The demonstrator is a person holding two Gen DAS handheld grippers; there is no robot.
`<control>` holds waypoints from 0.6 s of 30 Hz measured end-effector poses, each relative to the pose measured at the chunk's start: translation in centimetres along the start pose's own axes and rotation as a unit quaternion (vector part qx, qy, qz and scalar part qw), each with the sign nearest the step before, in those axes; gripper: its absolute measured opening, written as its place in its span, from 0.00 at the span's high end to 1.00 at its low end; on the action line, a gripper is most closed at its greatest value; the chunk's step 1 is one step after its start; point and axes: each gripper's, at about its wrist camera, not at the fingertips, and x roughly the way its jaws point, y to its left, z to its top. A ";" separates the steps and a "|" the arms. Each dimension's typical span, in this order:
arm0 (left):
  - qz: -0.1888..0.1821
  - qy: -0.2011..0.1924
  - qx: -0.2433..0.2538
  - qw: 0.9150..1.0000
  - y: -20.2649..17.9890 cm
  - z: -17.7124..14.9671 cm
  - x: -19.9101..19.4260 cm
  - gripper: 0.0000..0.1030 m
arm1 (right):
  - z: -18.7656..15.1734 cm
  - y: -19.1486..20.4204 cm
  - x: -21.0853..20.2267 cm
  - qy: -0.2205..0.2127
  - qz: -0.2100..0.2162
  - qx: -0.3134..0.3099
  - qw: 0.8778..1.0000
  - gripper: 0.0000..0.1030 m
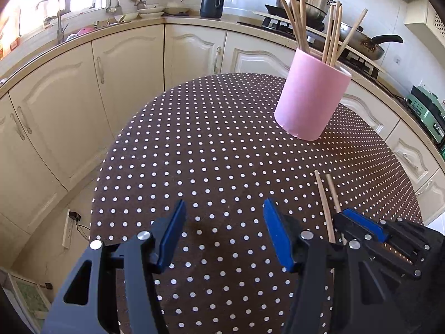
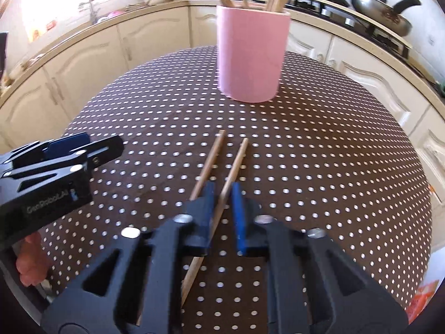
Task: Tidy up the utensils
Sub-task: 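Close the right gripper on a remaining chopstick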
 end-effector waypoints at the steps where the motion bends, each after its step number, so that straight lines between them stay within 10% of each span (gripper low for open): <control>1: 0.000 0.000 0.000 1.000 0.0 -0.1 -0.1 0.43 | 0.0 -0.2 0.0 0.000 0.009 0.005 1.000 0.92; 18: -0.048 0.019 0.060 0.997 -5.6 -0.7 -0.7 0.43 | -2.1 -5.0 -1.8 -0.007 0.054 0.093 0.994 0.94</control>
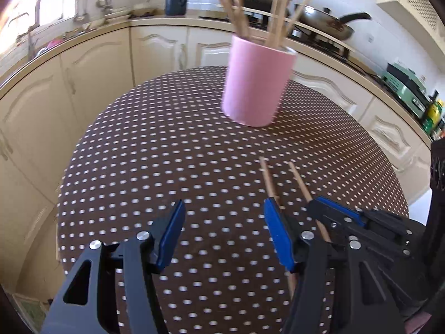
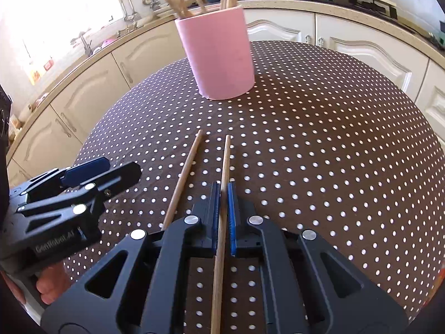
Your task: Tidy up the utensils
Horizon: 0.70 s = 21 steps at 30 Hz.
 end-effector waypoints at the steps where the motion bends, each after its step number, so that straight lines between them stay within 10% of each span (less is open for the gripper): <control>1: 0.001 0.003 0.007 1.000 -0.5 0.0 0.2 0.43 | -0.1 -0.3 -0.2 -0.002 0.004 0.004 1.000 0.94; 16: -0.025 0.026 -0.009 0.999 -3.2 1.3 3.3 0.44 | -0.9 -4.8 -2.0 -0.013 0.011 0.083 0.996 0.93; 21: 0.046 0.014 0.012 0.999 -3.7 1.6 3.8 0.85 | -0.9 -5.4 -2.4 -0.013 0.015 0.086 0.996 0.94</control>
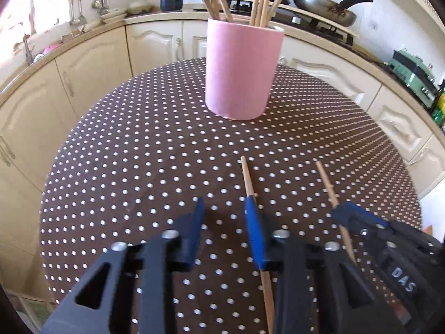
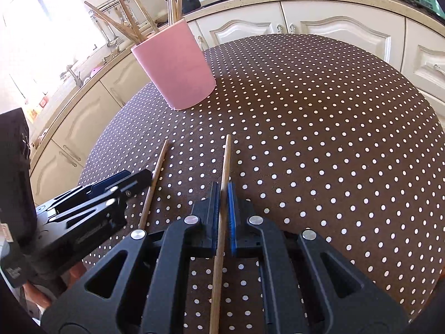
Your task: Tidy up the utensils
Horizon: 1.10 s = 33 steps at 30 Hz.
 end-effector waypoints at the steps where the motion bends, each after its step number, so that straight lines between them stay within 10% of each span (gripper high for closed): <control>1: 0.014 -0.001 0.002 1.000 -0.1 0.1 0.1 0.90 | 0.1 0.0 0.0 -0.001 -0.001 0.001 1.000 0.94; 11: -0.026 0.000 -0.014 1.000 1.2 0.1 -0.8 0.93 | -0.1 0.2 -0.3 -0.004 -0.011 0.009 1.000 0.94; 14: -0.030 -0.008 -0.010 0.999 1.1 0.0 -1.3 0.66 | -0.1 0.1 -0.4 -0.004 -0.012 0.010 1.000 0.93; 17: -0.035 -0.013 0.000 0.999 0.7 -0.5 -1.9 0.64 | -0.4 0.3 -0.6 -0.005 -0.014 0.012 1.000 0.94; 26: 0.068 -0.025 0.045 0.996 -1.9 -0.5 -0.6 0.63 | -0.6 0.7 -0.7 -0.005 -0.015 0.014 1.000 0.94; 28: 0.063 -0.026 0.045 0.997 -2.3 -0.4 -0.6 0.65 | -0.6 0.6 -0.7 -0.005 -0.014 0.015 1.000 0.94; 30: 0.059 -0.025 0.045 0.997 -2.4 -0.3 -0.6 0.96 | -0.7 0.7 -0.7 -0.005 -0.016 0.015 1.000 0.94; 33: 0.051 -0.006 0.034 0.998 -1.9 -0.1 -0.1 0.98 | -0.7 0.9 -0.6 -0.005 -0.016 0.014 1.000 0.94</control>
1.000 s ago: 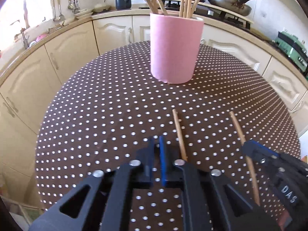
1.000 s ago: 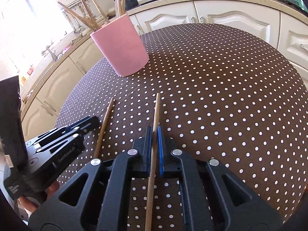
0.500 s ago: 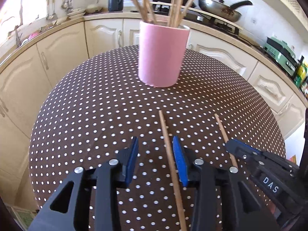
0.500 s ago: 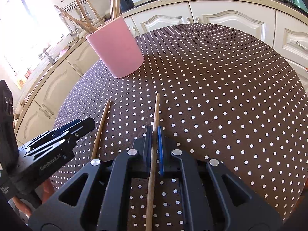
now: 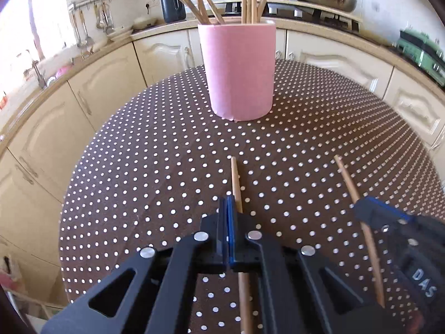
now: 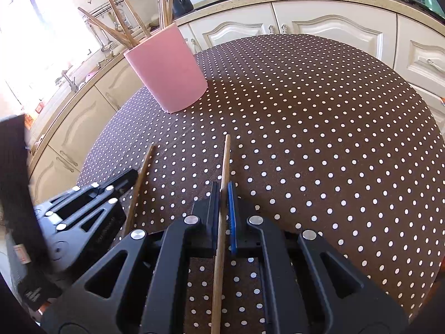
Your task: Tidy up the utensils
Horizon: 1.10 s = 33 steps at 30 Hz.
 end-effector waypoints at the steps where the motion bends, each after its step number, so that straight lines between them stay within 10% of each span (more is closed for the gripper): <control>1: -0.009 -0.001 -0.005 1.000 0.2 0.0 0.0 0.98 | 0.0 0.0 0.0 0.000 0.000 0.000 1.000 0.94; 8: -0.075 -0.025 -0.021 0.997 2.0 -0.1 -2.0 0.95 | 0.0 0.0 0.2 0.000 0.001 0.001 1.000 0.94; 12: -0.093 -0.027 -0.013 0.995 1.6 -0.1 -1.9 0.62 | 0.0 0.0 0.2 0.000 0.002 0.002 1.000 0.93; 20: -0.020 0.000 0.000 1.000 0.0 0.1 0.3 0.62 | -0.2 0.0 0.1 0.001 0.002 0.001 1.000 0.94; 25: 0.010 -0.003 -0.007 1.000 -0.2 0.4 0.4 0.93 | -0.2 0.2 0.1 0.000 0.001 -0.001 1.000 0.94; 33: -0.006 -0.007 -0.029 1.000 1.6 0.6 -0.1 0.94 | 0.5 0.6 -0.3 -0.015 0.008 0.001 1.000 0.94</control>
